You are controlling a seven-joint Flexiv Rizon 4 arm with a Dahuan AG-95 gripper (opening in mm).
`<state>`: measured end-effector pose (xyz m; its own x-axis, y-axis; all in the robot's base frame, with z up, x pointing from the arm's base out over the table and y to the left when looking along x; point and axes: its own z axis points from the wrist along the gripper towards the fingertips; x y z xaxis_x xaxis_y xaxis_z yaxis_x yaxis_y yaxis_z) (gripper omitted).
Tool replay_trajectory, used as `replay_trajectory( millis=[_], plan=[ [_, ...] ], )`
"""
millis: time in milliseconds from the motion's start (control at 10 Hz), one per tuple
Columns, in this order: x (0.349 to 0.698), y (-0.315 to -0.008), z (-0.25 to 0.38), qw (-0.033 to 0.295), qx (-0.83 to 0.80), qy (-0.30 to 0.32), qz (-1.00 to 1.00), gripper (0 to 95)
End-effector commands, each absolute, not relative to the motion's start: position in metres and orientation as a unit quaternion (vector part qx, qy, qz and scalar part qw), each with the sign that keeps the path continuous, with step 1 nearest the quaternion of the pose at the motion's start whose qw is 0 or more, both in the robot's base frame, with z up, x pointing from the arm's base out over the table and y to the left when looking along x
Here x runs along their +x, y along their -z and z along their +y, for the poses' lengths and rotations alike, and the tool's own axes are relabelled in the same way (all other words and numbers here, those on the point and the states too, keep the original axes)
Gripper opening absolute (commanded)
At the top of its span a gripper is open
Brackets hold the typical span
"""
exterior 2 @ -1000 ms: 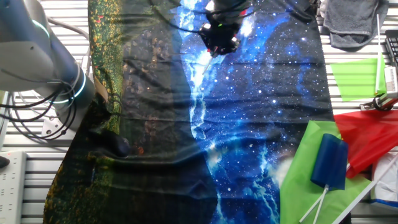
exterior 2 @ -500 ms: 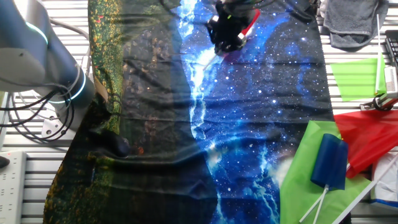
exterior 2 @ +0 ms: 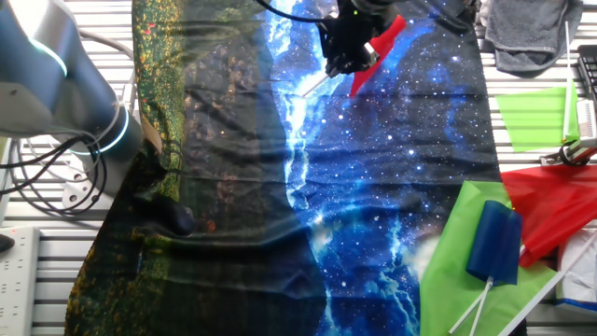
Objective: Wave the flag
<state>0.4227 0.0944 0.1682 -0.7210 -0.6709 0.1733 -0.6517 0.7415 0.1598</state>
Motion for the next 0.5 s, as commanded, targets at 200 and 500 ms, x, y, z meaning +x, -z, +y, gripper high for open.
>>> replay_trajectory(
  millis=[200,500],
  plan=[
    [0.428,-0.204,0.072,0.117,0.333,0.051,-0.934,0.0],
    [0.432,-0.223,0.062,0.127,0.313,0.028,-0.941,0.0]
  ],
)
